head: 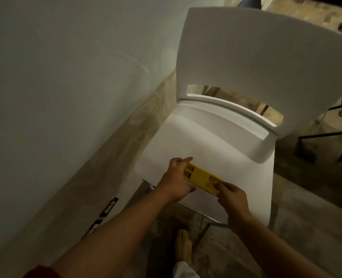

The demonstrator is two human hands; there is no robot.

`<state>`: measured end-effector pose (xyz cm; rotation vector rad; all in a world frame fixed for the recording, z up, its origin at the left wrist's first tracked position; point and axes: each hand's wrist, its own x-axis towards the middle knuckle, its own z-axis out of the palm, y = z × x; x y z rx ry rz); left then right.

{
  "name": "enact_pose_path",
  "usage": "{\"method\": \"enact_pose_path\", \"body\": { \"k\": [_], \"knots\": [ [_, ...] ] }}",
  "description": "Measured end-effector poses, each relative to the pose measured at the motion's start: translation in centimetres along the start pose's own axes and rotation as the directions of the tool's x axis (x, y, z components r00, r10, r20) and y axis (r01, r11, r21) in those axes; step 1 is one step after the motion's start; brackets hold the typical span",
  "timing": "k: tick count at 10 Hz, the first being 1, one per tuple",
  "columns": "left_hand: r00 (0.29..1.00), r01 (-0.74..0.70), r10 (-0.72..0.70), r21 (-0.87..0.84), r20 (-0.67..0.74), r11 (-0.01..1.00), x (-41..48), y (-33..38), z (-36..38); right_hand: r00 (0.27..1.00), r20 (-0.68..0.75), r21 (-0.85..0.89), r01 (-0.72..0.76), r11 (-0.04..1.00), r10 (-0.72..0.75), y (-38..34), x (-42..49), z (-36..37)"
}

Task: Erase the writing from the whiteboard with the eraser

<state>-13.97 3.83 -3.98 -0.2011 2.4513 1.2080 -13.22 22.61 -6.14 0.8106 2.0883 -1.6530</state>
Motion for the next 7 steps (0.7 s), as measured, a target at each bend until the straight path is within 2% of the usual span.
{"method": "enact_pose_path", "body": {
  "k": [1,2,5,6,7],
  "knots": [
    [0.998,0.018,-0.014,-0.065,0.059,0.998,2.8,-0.9,1.7,0.998,0.008,0.008,-0.067,0.998,0.067,0.3,3.1,-0.5],
    [0.997,0.038,-0.036,-0.028,0.069,0.999,3.8,-1.2,2.2,0.996,0.032,0.029,-0.079,0.996,0.078,0.0,4.2,-0.9],
    [0.98,0.047,-0.059,0.067,0.189,0.997,4.3,-1.4,3.1,0.993,0.115,-0.011,-0.025,1.0,0.026,-1.3,5.0,-2.3],
    [0.982,0.02,-0.031,0.058,0.187,0.998,3.5,-1.7,2.6,0.993,0.114,-0.03,-0.018,0.999,0.021,-1.2,4.2,-2.4],
    [0.995,-0.014,0.003,0.114,0.096,0.993,1.9,-2.0,2.0,0.996,0.09,-0.067,0.027,0.997,-0.02,-1.4,2.5,-2.2]
  ]
}}
